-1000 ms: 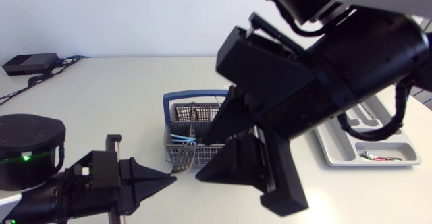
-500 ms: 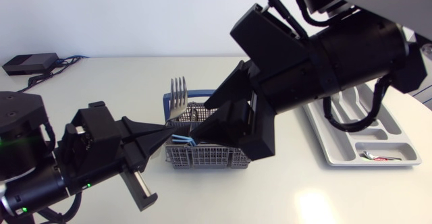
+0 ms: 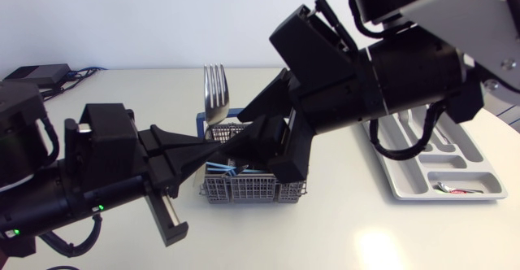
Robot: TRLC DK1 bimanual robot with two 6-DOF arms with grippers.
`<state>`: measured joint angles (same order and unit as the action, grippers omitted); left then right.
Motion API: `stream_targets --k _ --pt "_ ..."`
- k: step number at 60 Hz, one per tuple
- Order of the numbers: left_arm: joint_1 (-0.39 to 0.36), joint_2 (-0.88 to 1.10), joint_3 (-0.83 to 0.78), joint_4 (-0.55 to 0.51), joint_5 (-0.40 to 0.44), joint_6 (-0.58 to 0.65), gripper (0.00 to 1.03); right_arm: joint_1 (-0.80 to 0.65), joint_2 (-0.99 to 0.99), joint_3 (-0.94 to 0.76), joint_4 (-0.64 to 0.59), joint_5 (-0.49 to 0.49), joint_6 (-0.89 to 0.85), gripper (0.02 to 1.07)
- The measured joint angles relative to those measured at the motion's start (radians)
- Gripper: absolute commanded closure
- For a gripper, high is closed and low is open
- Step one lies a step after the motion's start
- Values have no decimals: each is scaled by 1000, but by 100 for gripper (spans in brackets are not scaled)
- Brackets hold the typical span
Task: Sort the cutlery from the basket into the organizer compartments.
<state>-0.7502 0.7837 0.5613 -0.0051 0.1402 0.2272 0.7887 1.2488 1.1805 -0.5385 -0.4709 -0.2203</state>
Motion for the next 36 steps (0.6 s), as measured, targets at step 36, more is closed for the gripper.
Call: stream_targets --k 36 --pt "109 -4 31 -125 415 -11 101 -17 -83 -151 140 -121 -72 40"
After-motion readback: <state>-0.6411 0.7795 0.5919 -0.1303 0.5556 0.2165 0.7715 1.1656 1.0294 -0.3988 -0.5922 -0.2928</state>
